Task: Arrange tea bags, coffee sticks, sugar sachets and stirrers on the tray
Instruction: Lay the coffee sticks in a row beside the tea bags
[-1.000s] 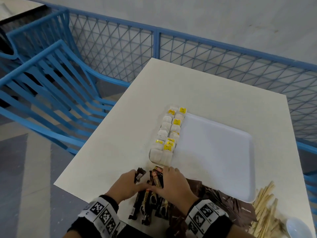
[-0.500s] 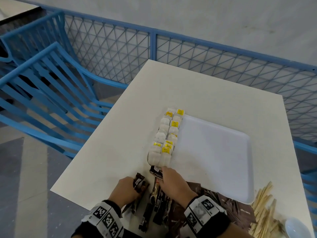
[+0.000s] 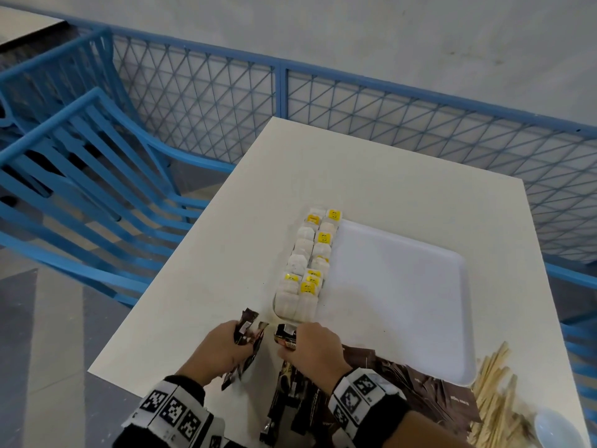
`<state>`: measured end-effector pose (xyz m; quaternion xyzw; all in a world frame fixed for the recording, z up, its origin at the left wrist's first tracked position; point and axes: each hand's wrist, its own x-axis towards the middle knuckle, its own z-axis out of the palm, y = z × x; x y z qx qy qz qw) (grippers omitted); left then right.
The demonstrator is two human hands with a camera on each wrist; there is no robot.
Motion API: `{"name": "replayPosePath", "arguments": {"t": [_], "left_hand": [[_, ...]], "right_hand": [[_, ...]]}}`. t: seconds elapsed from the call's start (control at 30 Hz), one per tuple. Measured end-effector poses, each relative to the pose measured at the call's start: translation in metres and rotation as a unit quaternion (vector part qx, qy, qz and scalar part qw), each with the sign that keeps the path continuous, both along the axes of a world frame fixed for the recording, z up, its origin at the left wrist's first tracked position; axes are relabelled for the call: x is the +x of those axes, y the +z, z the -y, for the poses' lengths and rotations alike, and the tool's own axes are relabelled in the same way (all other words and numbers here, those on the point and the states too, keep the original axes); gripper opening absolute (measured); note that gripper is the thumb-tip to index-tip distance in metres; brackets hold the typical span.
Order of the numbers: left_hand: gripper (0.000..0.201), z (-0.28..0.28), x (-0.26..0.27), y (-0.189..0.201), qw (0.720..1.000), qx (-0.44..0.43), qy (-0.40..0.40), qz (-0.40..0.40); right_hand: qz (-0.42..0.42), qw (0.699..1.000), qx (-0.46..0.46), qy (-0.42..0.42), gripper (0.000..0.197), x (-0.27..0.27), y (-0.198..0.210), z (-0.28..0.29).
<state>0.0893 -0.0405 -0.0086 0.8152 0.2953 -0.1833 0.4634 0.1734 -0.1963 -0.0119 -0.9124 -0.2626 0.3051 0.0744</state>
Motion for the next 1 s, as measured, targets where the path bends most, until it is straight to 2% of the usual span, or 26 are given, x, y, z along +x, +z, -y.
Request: {"name": "replayPosePath", "arguments": {"t": [0.13, 0.23, 0.37, 0.47, 0.53, 0.6, 0.7, 0.8, 1.0], "left_hand": [[0.024, -0.002, 0.0, 0.009, 0.996, -0.073, 0.042, -0.004], [0.025, -0.004, 0.001, 0.02, 0.985, -0.151, 0.083, 0.013], [0.014, -0.003, 0.011, 0.035, 0.959, -0.234, 0.154, 0.034], [0.015, 0.003, 0.026, 0.043, 0.939, -0.28, 0.195, 0.041], [0.027, 0.011, 0.037, 0.049, 0.922, -0.319, 0.209, 0.062], [0.029, 0.021, 0.048, 0.054, 0.909, -0.351, 0.207, 0.087], [0.026, 0.038, 0.065, 0.063, 0.912, -0.351, 0.18, 0.116], [0.026, 0.049, 0.074, 0.065, 0.925, -0.312, 0.154, 0.151], [0.028, 0.056, 0.086, 0.064, 0.915, -0.29, 0.198, 0.199]], "right_hand": [[-0.03, 0.999, 0.017, -0.023, 0.033, 0.001, -0.002, -0.003], [-0.113, 0.986, 0.102, -0.073, 0.024, 0.009, 0.002, 0.0], [-0.21, 0.936, 0.25, -0.128, 0.019, 0.024, 0.033, 0.006], [-0.298, 0.882, 0.324, -0.168, 0.023, 0.031, 0.053, 0.006], [-0.304, 0.877, 0.332, -0.167, 0.032, 0.034, 0.057, 0.006], [-0.306, 0.87, 0.351, -0.162, 0.029, 0.034, 0.06, 0.006], [-0.297, 0.864, 0.381, -0.145, 0.027, 0.034, 0.062, 0.006], [-0.311, 0.845, 0.401, -0.169, 0.031, 0.034, 0.062, 0.011], [-0.222, 0.861, 0.413, -0.197, 0.016, 0.044, 0.064, 0.032]]}}
